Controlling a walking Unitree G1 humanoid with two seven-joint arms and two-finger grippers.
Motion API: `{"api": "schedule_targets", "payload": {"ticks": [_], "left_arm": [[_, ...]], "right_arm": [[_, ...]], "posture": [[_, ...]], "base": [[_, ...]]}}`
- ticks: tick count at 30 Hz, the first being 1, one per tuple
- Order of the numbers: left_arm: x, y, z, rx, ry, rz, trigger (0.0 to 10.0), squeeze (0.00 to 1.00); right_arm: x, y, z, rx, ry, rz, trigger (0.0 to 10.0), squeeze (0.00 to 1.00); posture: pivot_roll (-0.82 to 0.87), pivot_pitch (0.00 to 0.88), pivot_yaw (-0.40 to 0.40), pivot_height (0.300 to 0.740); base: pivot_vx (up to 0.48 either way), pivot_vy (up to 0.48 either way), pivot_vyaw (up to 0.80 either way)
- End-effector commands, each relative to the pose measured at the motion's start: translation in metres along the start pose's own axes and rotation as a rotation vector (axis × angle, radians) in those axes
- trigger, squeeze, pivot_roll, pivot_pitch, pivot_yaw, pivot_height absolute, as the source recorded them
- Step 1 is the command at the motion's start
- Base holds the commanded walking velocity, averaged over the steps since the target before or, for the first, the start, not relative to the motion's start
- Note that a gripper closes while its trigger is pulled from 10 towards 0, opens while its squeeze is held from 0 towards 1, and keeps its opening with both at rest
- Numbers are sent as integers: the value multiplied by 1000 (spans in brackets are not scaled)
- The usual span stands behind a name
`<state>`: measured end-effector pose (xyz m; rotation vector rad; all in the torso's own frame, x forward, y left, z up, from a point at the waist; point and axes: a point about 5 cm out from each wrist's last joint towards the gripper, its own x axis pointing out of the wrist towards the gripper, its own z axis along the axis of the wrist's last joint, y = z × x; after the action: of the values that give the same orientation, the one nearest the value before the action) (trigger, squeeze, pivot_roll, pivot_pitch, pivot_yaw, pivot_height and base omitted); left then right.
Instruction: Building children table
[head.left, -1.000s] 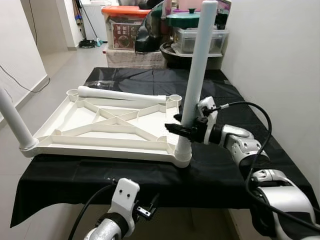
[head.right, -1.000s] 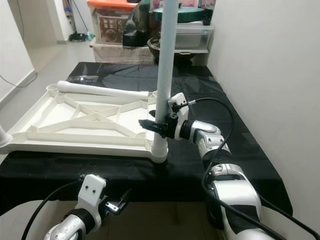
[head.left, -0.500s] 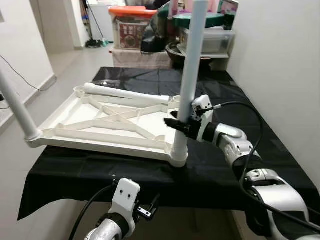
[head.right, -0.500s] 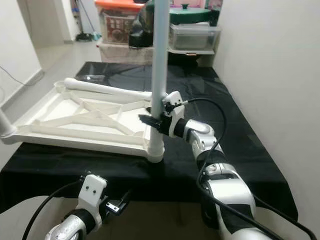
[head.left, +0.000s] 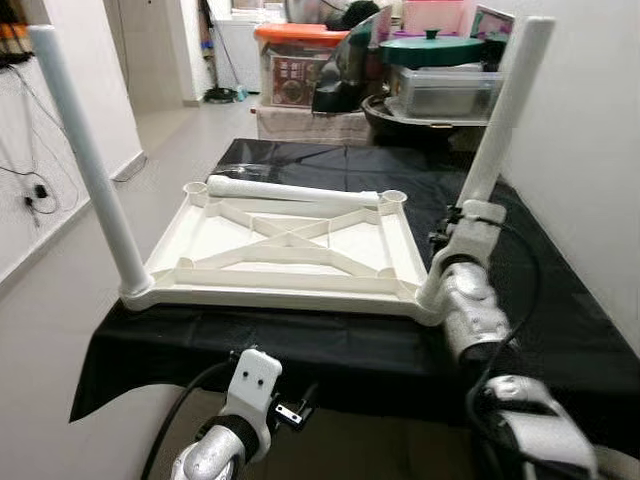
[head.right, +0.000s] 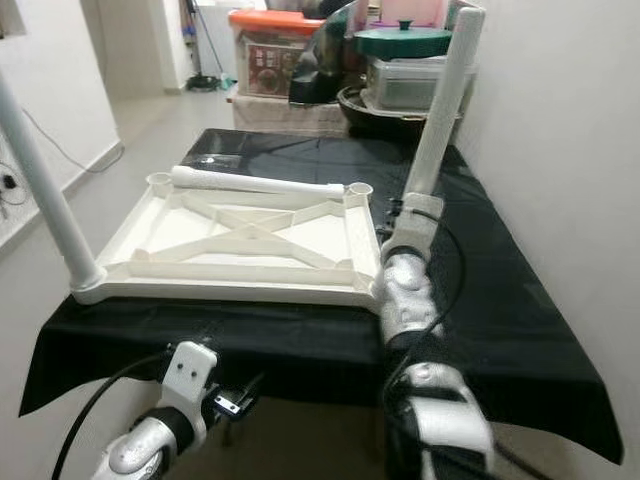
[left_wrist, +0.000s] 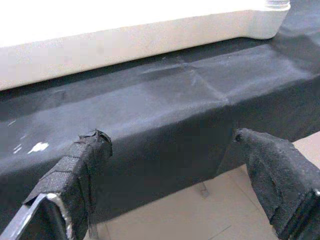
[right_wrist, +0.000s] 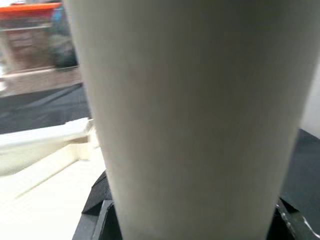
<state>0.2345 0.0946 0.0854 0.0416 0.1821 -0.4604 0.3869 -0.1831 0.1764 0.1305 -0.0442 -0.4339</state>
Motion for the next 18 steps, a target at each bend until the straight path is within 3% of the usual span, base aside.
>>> {"api": "schedule_targets", "payload": {"ticks": [1,2,3,4,5,7,8,9,11,12,14,15,16,18], "left_arm": [[1,0,-3,-10,8,1,10000,0],[3,1,-4,-10,11,2,10000,0],[5,1,-5,-11,12,1,10000,0],[5,1,-5,-11,12,1,10000,0],[8,2,-6,-10,17,-4,10000,0],[10,2,-7,-8,20,-9,10000,0],[14,2,-8,-4,25,-23,10000,0],[19,2,-9,-8,29,-41,10000,0],[21,2,-9,-11,30,-44,10000,0],[23,3,-10,-22,31,-43,10000,0],[25,4,-11,-32,32,-47,10000,0],[25,4,-11,-32,32,-47,10000,0],[26,4,-11,-33,32,-50,10000,0],[28,5,-11,-32,29,-55,10000,0]], "right_arm": [[-2,-16,-16,88,86,-124,0,0],[-4,-6,-17,102,99,-110,0,0],[-6,4,-18,98,108,-94,10000,0],[-6,4,-18,98,108,-94,10000,0],[-9,13,-19,108,105,-38,10000,306],[-11,20,-19,114,101,-11,10000,306],[-12,24,-18,112,80,43,10000,1000],[-10,26,-14,101,50,128,10000,1000],[-9,25,-12,98,42,153,10000,1000],[-6,23,-9,104,28,213,10000,0],[-2,22,-4,88,15,367,10000,0],[-2,22,-4,88,15,367,10000,0],[0,21,-2,73,16,444,10000,0],[0,22,0,-43,26,670,10000,0]], "posture": [[48,0,-28,740],[45,0,-27,740],[45,0,-29,740],[45,0,-29,740],[40,0,-29,740],[40,0,-29,740],[37,0,-33,740],[33,0,-41,740],[33,0,-41,740],[32,0,-38,740],[30,0,-43,740],[30,0,-43,740],[29,0,-42,740],[28,0,-41,740]], "base": [[0,0,0],[0,0,0],[0,0,0],[0,0,0],[0,0,0],[0,0,0],[0,0,0],[0,0,0],[0,0,0],[0,0,0],[0,0,0],[0,0,0],[0,0,0],[0,0,0]]}}
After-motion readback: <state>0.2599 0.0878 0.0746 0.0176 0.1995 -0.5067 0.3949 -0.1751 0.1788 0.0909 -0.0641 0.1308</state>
